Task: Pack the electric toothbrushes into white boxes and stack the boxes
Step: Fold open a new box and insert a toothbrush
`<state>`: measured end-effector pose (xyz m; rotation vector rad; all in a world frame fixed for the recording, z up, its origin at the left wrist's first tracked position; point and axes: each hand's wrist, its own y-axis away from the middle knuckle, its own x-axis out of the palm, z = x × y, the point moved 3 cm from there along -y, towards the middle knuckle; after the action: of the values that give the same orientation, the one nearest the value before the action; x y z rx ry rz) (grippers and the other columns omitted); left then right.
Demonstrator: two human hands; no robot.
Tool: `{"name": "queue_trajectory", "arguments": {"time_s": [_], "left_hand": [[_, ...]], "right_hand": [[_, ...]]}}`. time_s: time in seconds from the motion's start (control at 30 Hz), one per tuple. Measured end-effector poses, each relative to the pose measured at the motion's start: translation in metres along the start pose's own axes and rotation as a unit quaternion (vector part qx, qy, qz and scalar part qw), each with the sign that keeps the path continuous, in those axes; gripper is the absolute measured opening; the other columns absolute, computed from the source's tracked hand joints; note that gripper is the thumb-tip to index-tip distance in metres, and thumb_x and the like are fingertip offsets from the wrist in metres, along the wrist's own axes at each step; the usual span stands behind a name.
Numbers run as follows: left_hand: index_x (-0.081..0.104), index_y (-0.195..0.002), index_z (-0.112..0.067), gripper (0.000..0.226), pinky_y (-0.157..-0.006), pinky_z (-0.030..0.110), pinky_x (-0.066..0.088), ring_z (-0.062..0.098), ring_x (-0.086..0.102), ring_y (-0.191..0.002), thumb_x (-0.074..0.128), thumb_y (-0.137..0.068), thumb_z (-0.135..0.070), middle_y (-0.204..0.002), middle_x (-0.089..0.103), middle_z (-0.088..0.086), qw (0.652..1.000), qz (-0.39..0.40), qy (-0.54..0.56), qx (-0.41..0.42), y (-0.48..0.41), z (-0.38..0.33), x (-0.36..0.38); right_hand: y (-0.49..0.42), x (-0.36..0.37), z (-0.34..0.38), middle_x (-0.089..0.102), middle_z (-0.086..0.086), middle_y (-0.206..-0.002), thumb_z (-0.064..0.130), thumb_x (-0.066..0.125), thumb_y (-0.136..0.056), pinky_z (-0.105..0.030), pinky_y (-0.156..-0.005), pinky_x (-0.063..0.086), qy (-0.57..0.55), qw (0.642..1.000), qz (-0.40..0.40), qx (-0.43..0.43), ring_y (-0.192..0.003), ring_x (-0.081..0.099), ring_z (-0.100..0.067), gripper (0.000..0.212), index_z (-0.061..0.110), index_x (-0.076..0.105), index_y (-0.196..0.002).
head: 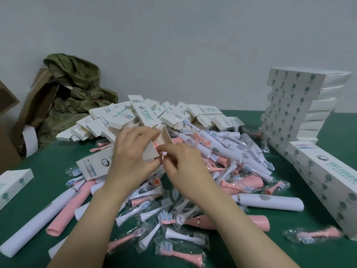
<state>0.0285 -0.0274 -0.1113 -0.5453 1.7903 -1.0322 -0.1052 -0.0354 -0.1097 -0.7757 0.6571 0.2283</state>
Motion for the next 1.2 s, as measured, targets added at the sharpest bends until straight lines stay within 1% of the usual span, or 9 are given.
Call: {"name": "queue_trajectory", "arguments": {"time_s": [0.2, 0.33, 0.47, 0.57, 0.7, 0.9, 1.03, 1.13, 1.2], "left_hand": [[0.062, -0.118, -0.013, 0.054, -0.096, 0.041, 0.035, 0.026, 0.047, -0.108, 0.081, -0.067, -0.018, -0.112, 0.062, 0.003, 1.0, 0.014, -0.003, -0.022, 0.001, 0.002, 0.005], [0.064, -0.115, -0.009, 0.054, -0.096, 0.041, 0.034, 0.027, 0.048, -0.106, 0.083, -0.065, -0.013, -0.109, 0.061, 0.007, 1.0, 0.015, -0.006, -0.013, 0.0, 0.001, 0.007], [0.065, -0.114, -0.008, 0.052, -0.093, 0.037, 0.034, 0.03, 0.049, -0.103, 0.082, -0.065, -0.016, -0.106, 0.06, 0.008, 1.0, 0.01, -0.006, -0.01, 0.0, 0.003, 0.008], [0.065, -0.114, -0.01, 0.055, -0.094, 0.038, 0.035, 0.03, 0.05, -0.104, 0.085, -0.063, -0.014, -0.107, 0.06, 0.006, 1.0, 0.018, -0.002, -0.017, -0.001, 0.004, 0.008], [0.066, -0.112, -0.009, 0.053, -0.094, 0.04, 0.036, 0.034, 0.052, -0.104, 0.085, -0.063, -0.012, -0.107, 0.061, 0.007, 0.999, 0.037, -0.004, -0.017, 0.002, 0.005, 0.011], [0.063, -0.12, -0.011, 0.056, -0.095, 0.037, 0.034, 0.03, 0.05, -0.108, 0.083, -0.067, -0.015, -0.115, 0.061, 0.005, 0.998, 0.056, -0.008, -0.026, 0.002, 0.003, 0.011], [0.062, -0.119, -0.011, 0.056, -0.095, 0.04, 0.037, 0.03, 0.051, -0.106, 0.083, -0.067, -0.016, -0.114, 0.062, 0.005, 0.998, 0.06, -0.018, -0.021, 0.003, 0.001, 0.01], [0.062, -0.119, -0.011, 0.053, -0.096, 0.042, 0.04, 0.028, 0.052, -0.107, 0.08, -0.07, -0.024, -0.116, 0.062, 0.004, 0.998, 0.058, -0.025, -0.018, 0.003, 0.001, 0.01], [0.061, -0.121, -0.012, 0.055, -0.096, 0.038, 0.037, 0.026, 0.051, -0.107, 0.078, -0.07, -0.025, -0.116, 0.062, 0.004, 0.998, 0.055, -0.023, -0.019, 0.003, 0.002, 0.01]], "right_hand": [[-0.03, -0.05, -0.047, 0.069, 0.006, -0.068, 0.007, 0.052, -0.084, -0.026, -0.064, 0.05, -0.137, 0.953, -0.169, 0.21, -0.064, 0.061, -0.015, 0.024, 0.018, 0.071, -0.077], [-0.063, -0.055, -0.1, 0.069, -0.018, -0.097, 0.001, 0.046, -0.087, -0.034, -0.073, 0.05, 0.097, 0.953, -0.057, 0.28, -0.088, 0.062, -0.03, 0.024, -0.004, 0.067, -0.098], [-0.068, -0.037, -0.131, 0.045, -0.006, -0.063, 0.007, 0.051, -0.092, -0.026, -0.045, 0.032, 0.215, 0.931, 0.044, 0.291, -0.058, 0.045, -0.023, 0.031, 0.008, 0.044, -0.062], [-0.072, -0.029, -0.128, 0.043, -0.004, -0.066, 0.018, 0.051, -0.094, -0.025, -0.05, 0.032, 0.268, 0.926, 0.05, 0.261, -0.071, 0.05, -0.027, 0.032, 0.008, 0.042, -0.065], [-0.073, -0.02, -0.118, 0.043, -0.005, -0.071, 0.032, 0.059, -0.09, -0.029, -0.056, 0.035, 0.267, 0.933, 0.069, 0.231, -0.072, 0.044, -0.025, 0.04, 0.01, 0.037, -0.065], [-0.066, -0.036, -0.109, 0.043, -0.011, -0.059, 0.008, 0.055, -0.089, -0.026, -0.049, 0.029, 0.184, 0.942, 0.055, 0.275, -0.059, 0.042, -0.025, 0.031, 0.004, 0.044, -0.06], [-0.045, -0.046, -0.077, 0.061, -0.016, -0.067, 0.005, 0.055, -0.084, -0.024, -0.056, 0.041, -0.071, 0.965, -0.073, 0.243, -0.059, 0.049, -0.017, 0.022, 0.001, 0.066, -0.065], [-0.025, -0.038, -0.04, 0.063, -0.008, -0.066, 0.005, 0.066, -0.084, -0.021, -0.053, 0.051, -0.468, 0.854, -0.062, 0.219, -0.055, 0.059, -0.012, 0.01, 0.003, 0.065, -0.074], [-0.015, -0.024, -0.024, 0.069, -0.005, -0.073, 0.013, 0.069, -0.082, -0.023, -0.055, 0.055, -0.566, 0.8, -0.038, 0.198, -0.064, 0.066, -0.012, 0.01, 0.006, 0.063, -0.087]]}}
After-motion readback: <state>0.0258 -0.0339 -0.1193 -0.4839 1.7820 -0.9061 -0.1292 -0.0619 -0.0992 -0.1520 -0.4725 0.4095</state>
